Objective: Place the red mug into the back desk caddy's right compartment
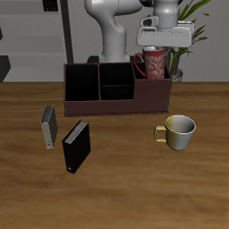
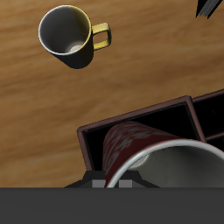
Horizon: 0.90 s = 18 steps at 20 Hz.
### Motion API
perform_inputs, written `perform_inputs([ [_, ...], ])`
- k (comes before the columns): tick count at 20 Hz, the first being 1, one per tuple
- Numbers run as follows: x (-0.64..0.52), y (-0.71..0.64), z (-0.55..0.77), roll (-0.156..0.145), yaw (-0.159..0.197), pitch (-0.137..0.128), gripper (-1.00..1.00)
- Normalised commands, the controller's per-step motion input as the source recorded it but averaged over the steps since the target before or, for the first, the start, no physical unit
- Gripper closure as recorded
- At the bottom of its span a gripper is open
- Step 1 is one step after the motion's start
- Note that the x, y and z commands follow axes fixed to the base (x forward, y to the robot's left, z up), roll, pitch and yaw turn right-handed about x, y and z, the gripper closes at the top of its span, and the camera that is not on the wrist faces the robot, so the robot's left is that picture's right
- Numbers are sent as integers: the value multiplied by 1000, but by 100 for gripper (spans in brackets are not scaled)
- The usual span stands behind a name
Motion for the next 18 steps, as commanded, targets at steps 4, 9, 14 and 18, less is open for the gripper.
perform_inputs([
  [4,82,21,-172,-4,-19,20,100],
  [9,55,28,-190,13,-21,32,100],
  [14,45,56,-177,27,-15,56,100],
  [18,52,53,-133,12,-23,55,-100],
])
